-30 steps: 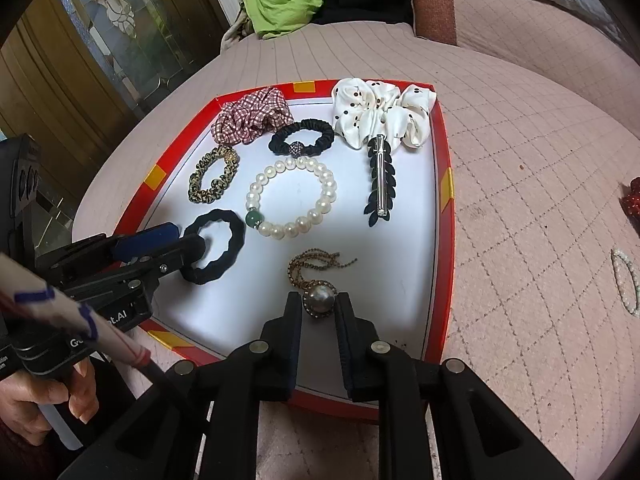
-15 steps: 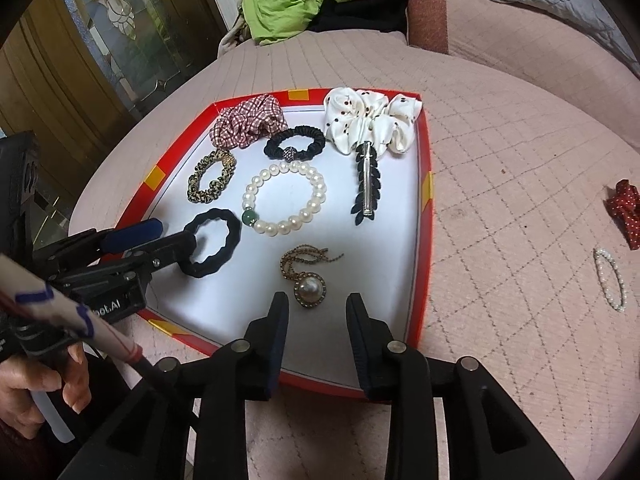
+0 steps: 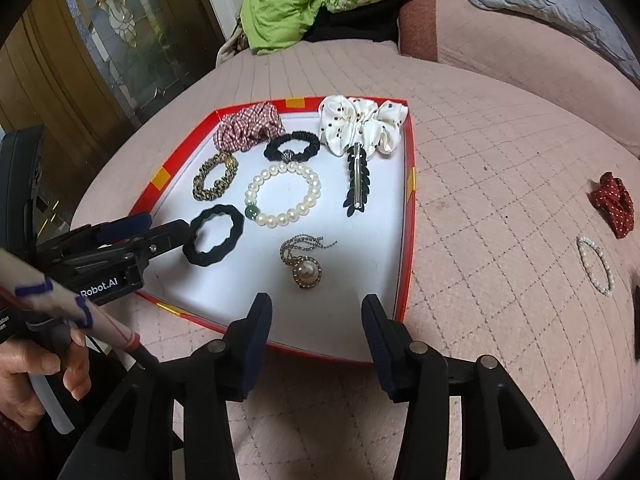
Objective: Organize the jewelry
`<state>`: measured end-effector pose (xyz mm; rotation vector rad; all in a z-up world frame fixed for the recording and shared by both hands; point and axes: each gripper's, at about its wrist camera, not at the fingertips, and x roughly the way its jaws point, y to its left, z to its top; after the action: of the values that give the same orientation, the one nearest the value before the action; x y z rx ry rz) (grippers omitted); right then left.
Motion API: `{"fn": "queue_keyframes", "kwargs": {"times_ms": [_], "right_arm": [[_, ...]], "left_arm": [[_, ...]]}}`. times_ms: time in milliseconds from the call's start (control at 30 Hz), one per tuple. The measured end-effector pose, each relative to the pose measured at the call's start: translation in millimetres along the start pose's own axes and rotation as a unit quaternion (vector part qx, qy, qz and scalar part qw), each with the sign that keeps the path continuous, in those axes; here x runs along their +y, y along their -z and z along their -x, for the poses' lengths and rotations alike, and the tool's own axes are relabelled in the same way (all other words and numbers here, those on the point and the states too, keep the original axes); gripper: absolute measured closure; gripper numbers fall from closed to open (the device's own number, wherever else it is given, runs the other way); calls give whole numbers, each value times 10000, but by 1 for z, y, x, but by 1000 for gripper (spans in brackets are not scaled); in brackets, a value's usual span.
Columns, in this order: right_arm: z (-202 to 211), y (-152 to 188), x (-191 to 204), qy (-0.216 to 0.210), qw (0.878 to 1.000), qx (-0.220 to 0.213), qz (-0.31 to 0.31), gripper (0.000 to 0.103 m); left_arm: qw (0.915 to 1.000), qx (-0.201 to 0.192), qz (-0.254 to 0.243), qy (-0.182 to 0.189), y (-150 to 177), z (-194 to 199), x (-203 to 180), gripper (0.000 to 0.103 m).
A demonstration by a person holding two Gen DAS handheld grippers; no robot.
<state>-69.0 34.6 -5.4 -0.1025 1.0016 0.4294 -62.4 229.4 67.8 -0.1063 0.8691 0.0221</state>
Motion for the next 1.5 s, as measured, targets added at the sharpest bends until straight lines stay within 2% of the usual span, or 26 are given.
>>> {"fn": "queue_keyframes", "kwargs": {"times_ms": [133, 300, 433, 600, 700, 867, 1000, 1100, 1267, 1367, 1433, 1500], "right_arm": [[16, 4, 6, 89, 9996, -261, -8, 42], [41, 11, 10, 265, 9974, -664, -19, 38], [71, 22, 11, 526, 9923, -1117, -107, 32], [107, 41, 12, 725, 9862, -1456, -305, 26], [124, 55, 17, 830, 9847, -1495, -339, 25], [157, 68, 30, 901, 9827, -1556, -433, 24], [193, 71, 42, 982, 9748, -1957, -431, 11], [211, 72, 52, 1054, 9684, -2233, -347, 9], [204, 70, 57, 1104, 9704, -2123, -321, 9], [193, 73, 59, 1113, 9738, -1967, -262, 9], [183, 73, 59, 1117, 9771, -1802, -200, 9], [177, 73, 60, 1116, 9785, -1724, -178, 9]], "left_arm": [[9988, -473, 143, -15, 8, 26, 2, 23], [9949, -1003, 125, 19, 20, 60, -2, 20], [9909, -1334, 145, 23, 32, 89, -6, 13], [9816, -1859, -108, -416, 43, 132, -25, 2], [9781, -1955, -292, -655, 45, 155, -39, 2], [9804, -1836, -515, -504, 50, 192, -57, 2], [9811, -1637, -387, -954, 55, 208, -61, 2], [9822, -1532, -187, -1068, 57, 209, -53, 2], [9871, -1325, 354, -830, 56, 199, -28, 2], [9851, -1281, 574, -991, 58, 187, -22, 2], [9836, -1261, 520, -1184, 61, 178, -23, 2], [9850, -1157, 381, -1220, 61, 171, -25, 2]]}}
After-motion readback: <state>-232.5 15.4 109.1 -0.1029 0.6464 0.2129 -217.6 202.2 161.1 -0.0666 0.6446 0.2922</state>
